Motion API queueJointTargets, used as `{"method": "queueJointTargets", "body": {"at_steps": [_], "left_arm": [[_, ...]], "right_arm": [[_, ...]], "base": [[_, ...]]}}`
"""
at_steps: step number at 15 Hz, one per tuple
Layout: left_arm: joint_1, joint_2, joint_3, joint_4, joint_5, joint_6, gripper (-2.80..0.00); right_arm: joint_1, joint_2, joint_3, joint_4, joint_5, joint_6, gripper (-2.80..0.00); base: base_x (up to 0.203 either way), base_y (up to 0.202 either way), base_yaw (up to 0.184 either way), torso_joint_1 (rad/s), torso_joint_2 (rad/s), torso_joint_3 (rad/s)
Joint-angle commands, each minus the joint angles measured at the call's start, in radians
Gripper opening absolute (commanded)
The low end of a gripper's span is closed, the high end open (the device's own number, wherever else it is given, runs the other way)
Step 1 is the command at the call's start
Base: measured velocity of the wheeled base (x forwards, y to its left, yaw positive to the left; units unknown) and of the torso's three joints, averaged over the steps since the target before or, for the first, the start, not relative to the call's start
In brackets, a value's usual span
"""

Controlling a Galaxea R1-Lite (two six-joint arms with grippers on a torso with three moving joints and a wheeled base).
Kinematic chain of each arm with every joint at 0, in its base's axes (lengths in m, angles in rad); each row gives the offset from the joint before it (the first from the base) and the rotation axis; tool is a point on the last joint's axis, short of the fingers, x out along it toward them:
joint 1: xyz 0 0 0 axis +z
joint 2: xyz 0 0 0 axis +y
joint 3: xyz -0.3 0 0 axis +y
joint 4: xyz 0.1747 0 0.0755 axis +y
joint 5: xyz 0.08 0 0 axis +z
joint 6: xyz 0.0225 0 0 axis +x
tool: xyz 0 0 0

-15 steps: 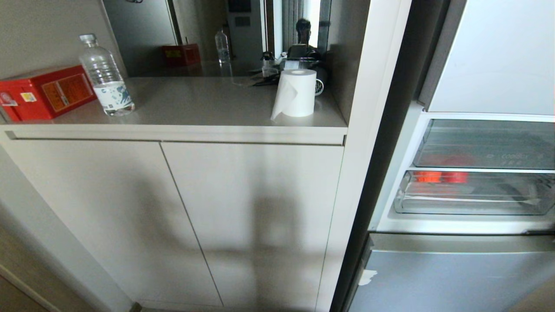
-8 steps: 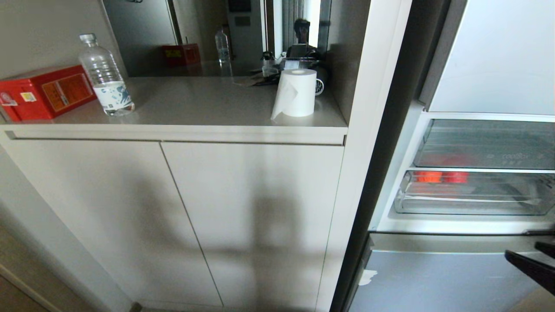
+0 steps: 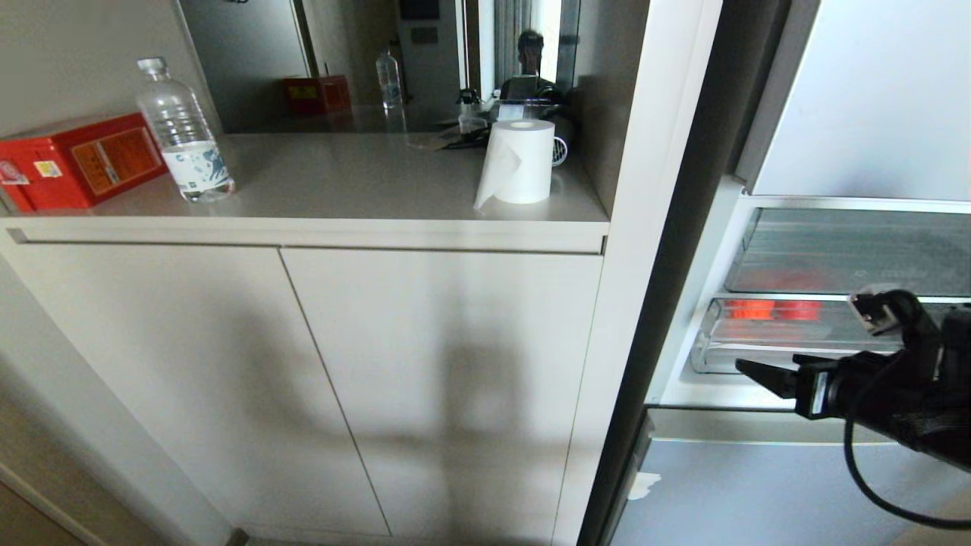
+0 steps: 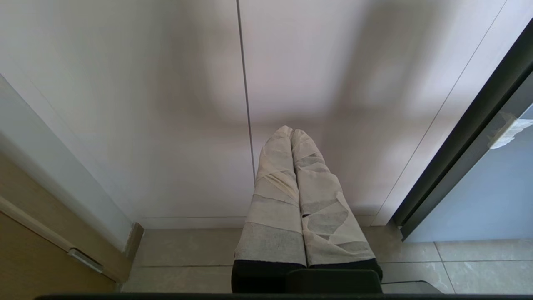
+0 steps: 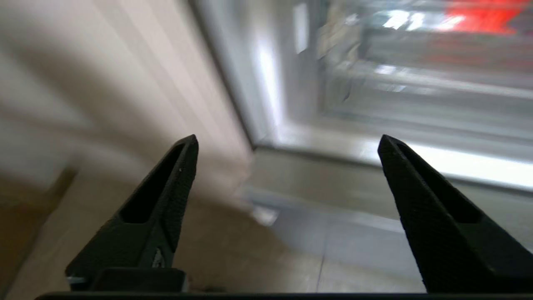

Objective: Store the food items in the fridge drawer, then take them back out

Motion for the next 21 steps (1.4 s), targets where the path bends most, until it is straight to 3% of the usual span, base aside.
{"method": "queueJointTargets", "body": {"at_steps": [1,3,9,13,21], "left_arm": [[0.0,0.001,0.0,0.001,0.0,0.0,-2.8],[0.0,0.001,0.0,0.001,0.0,0.0,-2.8],[0.0,0.001,0.0,0.001,0.0,0.0,-2.8],[0.0,0.001,0.0,0.001,0.0,0.0,-2.8],[0.0,0.001,0.0,0.001,0.0,0.0,-2.8]], "right_arm": [[-0.002,0.207,-0.001,-0.209,-0.046,-0.002,0.0],[-0.003,0.295,0.0,-0.357,-0.097,-0.005,0.0],[0.004,0.364,-0.06,-0.396,-0.104,0.026,0.0],[0.004,0.449,-0.076,-0.553,-0.112,0.046,0.0],[0.017,0.461,-0.111,-0.558,-0.116,0.048,0.0]], "base": [[0.0,0.0,0.0,0.0,0.0,0.0],[0.0,0.0,0.0,0.0,0.0,0.0],[0.0,0.0,0.0,0.0,0.0,0.0],[0.0,0.0,0.0,0.0,0.0,0.0],[0.0,0.0,0.0,0.0,0.0,0.0]]}}
